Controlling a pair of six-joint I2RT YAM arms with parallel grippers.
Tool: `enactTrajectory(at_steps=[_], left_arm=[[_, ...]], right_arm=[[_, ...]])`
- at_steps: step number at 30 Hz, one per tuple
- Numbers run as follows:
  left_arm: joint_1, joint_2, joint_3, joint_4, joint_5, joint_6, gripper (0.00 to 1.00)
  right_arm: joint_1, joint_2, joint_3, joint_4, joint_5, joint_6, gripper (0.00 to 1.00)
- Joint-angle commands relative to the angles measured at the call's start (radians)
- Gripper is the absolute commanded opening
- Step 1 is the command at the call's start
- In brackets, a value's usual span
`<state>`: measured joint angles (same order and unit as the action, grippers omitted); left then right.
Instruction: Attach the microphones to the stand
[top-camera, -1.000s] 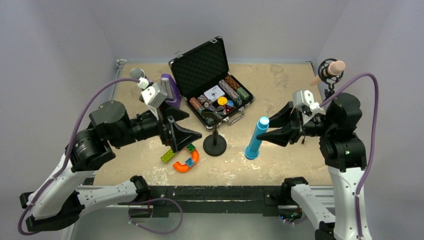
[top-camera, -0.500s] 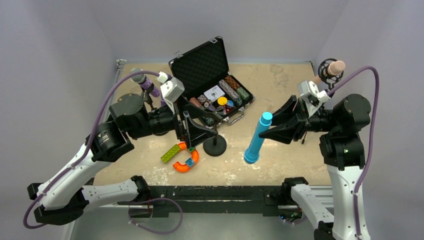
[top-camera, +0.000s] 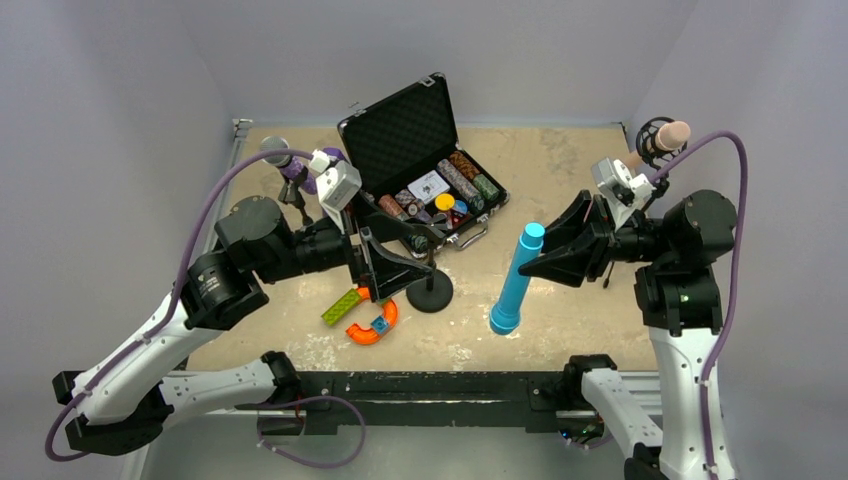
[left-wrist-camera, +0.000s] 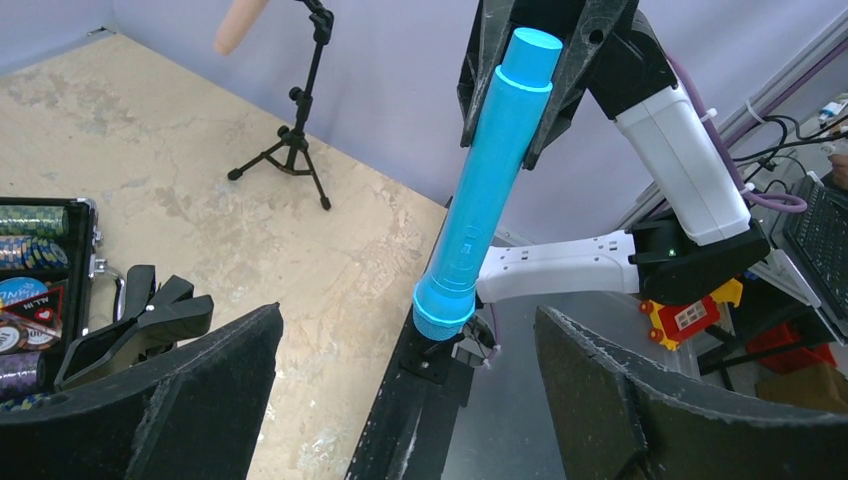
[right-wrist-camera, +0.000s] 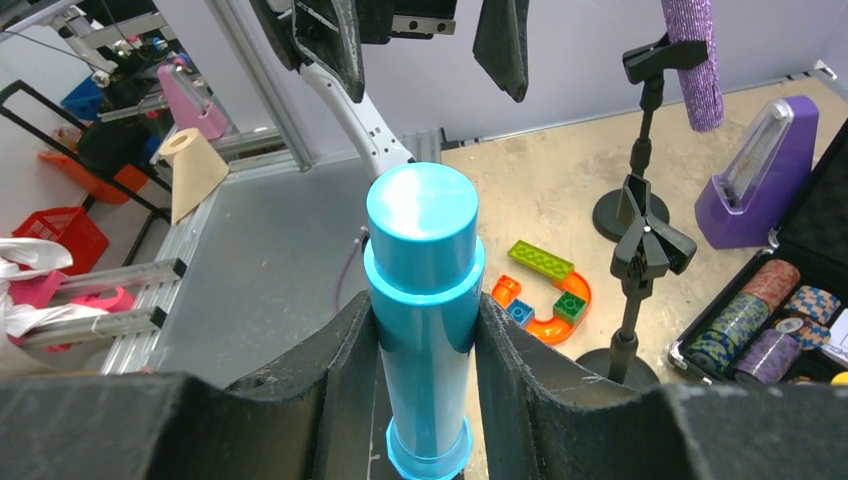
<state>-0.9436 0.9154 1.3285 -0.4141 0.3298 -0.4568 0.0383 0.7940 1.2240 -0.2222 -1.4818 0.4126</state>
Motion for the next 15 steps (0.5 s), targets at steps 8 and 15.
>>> enactTrajectory(at_steps=[8,15], left_arm=[[-0.001,0.000,-0.037,0.111,-0.009,-0.011,1.00],[-0.001,0.026,-0.037,0.130,0.013,-0.024,1.00]], right_arm=[[-0.012,-0.017,-0.014,0.069,-0.014,0.073,0.00],[-0.012,-0.016,-0.021,0.091,-0.017,0.101,0.00]])
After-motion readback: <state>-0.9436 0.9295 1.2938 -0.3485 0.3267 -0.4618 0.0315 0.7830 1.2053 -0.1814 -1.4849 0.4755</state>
